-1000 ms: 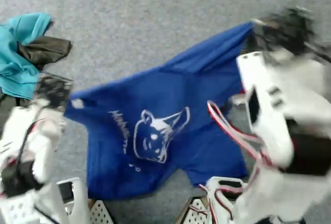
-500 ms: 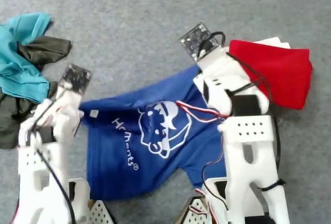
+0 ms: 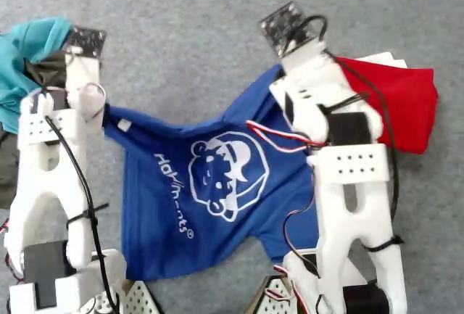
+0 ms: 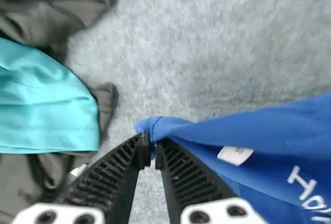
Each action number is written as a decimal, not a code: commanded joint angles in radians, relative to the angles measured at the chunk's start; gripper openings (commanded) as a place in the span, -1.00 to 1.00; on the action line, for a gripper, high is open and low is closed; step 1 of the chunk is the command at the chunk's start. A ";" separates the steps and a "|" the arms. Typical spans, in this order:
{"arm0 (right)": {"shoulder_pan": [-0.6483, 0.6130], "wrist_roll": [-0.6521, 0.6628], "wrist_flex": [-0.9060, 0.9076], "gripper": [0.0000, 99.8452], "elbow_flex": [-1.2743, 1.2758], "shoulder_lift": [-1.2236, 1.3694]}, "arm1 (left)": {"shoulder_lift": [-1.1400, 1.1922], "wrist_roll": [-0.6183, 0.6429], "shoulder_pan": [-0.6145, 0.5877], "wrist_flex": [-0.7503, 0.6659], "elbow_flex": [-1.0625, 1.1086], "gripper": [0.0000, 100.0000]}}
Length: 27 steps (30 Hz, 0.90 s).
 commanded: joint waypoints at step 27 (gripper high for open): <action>0.321 0.066 0.724 -0.97 -1.497 -0.035 | -1.020 -0.215 -0.360 0.624 -0.558 -0.94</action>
